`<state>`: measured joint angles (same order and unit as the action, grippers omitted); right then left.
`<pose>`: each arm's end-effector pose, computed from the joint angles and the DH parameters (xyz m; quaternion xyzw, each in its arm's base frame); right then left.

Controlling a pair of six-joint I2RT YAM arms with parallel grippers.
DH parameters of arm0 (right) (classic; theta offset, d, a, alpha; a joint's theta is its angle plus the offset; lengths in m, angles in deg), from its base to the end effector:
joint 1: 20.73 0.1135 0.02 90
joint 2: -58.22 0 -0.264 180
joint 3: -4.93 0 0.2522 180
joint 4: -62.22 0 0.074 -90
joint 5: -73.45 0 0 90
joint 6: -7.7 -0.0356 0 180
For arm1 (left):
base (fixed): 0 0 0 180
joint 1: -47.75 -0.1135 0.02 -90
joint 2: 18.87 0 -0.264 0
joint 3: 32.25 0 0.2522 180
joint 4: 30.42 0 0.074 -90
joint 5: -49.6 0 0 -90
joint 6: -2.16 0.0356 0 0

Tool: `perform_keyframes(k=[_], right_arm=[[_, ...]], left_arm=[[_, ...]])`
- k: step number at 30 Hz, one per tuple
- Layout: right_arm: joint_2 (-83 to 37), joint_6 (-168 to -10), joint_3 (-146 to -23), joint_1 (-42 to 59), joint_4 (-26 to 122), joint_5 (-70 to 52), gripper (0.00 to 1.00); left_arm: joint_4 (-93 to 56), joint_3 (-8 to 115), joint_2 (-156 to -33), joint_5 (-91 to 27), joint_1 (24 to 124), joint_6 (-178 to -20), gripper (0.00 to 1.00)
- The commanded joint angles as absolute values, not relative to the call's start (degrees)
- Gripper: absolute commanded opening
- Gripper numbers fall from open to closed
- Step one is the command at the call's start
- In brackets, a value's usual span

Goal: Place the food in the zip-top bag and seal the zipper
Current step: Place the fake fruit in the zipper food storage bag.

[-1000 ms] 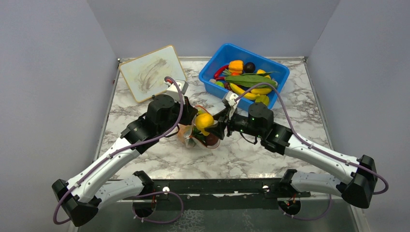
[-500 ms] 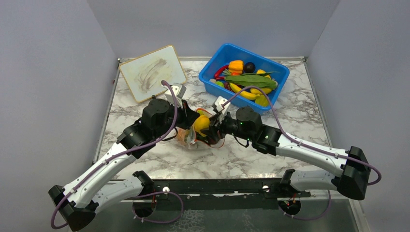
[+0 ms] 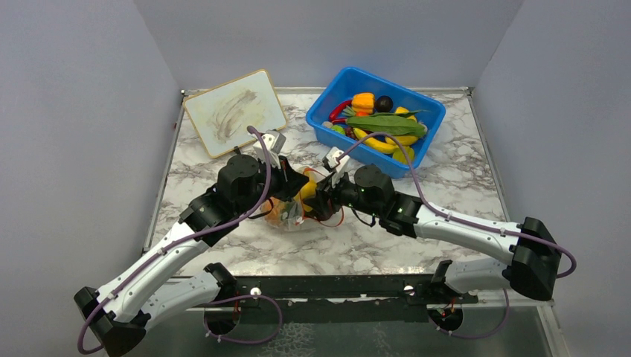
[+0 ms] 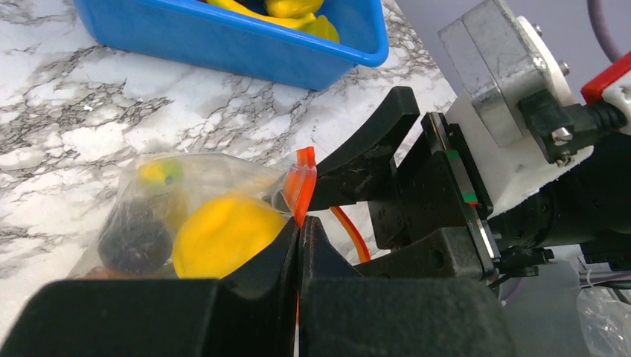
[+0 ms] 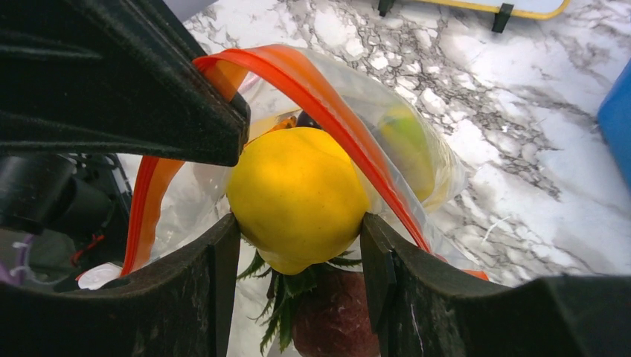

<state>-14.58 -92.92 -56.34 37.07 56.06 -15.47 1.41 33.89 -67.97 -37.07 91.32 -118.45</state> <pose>0.1558 0.2487 0.2820 -0.3282 0.7377 0.3380 0.4836 0.1393 -0.1353 0.3590 0.1070 0.7848 -0.3862 0.4727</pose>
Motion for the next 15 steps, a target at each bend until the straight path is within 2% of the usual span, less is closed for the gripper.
perform_keyframes(k=[1, 4, 12, 15], right_arm=[[-15.90, -101.07, -53.69, 37.43, 64.33, -14.75, 0.38], [-16.50, -102.93, -52.65, 37.50, 66.11, -15.34, 0.43], [-16.97, -101.48, -56.77, 37.51, 57.88, -16.27, 0.68], [-15.39, -100.87, -58.05, 37.48, 53.63, -18.10, 0.72]], left_arm=[[-3.01, 32.68, -66.62, -35.08, 91.16, -119.53, 0.00], [-3.17, 31.92, -66.56, -34.95, 91.12, -119.30, 0.00], [-1.92, 32.13, -65.98, -36.38, 91.16, -117.64, 0.00], [-1.14, 32.15, -65.53, -37.25, 91.12, -117.08, 0.00]])
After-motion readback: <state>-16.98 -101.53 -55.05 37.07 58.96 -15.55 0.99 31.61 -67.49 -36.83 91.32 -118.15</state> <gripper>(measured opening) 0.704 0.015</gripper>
